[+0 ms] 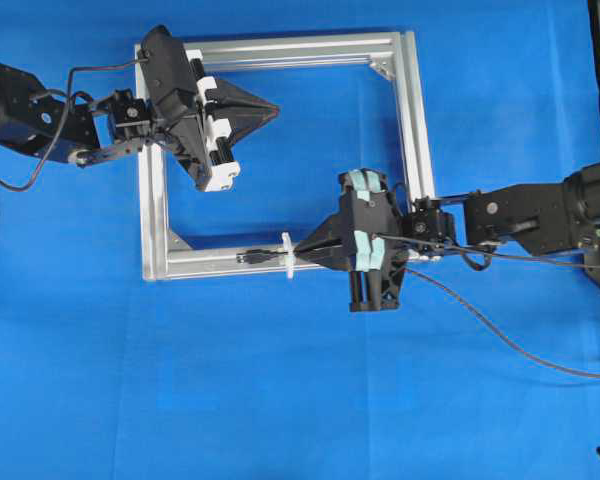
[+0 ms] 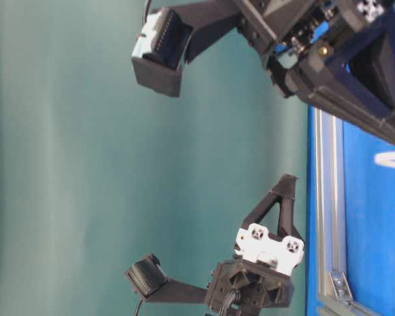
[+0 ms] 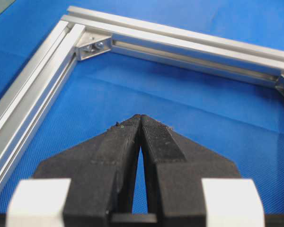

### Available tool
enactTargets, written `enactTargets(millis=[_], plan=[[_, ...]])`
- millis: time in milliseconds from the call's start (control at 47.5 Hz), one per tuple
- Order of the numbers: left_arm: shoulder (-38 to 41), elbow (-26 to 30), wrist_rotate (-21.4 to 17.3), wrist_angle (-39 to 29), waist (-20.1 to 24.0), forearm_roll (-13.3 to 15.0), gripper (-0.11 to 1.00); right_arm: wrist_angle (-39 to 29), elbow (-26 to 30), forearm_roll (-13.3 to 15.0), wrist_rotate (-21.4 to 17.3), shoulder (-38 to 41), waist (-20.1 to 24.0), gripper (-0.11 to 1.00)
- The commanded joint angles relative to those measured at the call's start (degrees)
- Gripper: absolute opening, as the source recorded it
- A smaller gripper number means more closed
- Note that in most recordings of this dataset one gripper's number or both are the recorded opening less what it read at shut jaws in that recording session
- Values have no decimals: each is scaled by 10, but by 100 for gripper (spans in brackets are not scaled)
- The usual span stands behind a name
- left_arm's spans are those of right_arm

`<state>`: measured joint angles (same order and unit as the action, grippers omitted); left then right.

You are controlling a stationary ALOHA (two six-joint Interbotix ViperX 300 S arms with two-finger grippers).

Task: Insert the wire through the string loop located in the center.
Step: 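Move the left gripper toward the plug emerging from the loop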

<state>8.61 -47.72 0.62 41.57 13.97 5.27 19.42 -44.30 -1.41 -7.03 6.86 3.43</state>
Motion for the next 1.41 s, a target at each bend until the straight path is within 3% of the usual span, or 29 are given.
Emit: enactTargets(millis=[0,736,1052,1388], plan=[[-18,4,1,3,0,-2,0,3,19,0,0,-4,-2,-2],[-19,4,4,3,-14,-2,0,1,25,0,-1,1,-1,-2],[-48,-18,25,-21,-62,-2,0,1,25,-1,-1,1,0,-2],[-91,-54,57,-21,-156,-2,0,2,25,0,-1,1,1,-2]])
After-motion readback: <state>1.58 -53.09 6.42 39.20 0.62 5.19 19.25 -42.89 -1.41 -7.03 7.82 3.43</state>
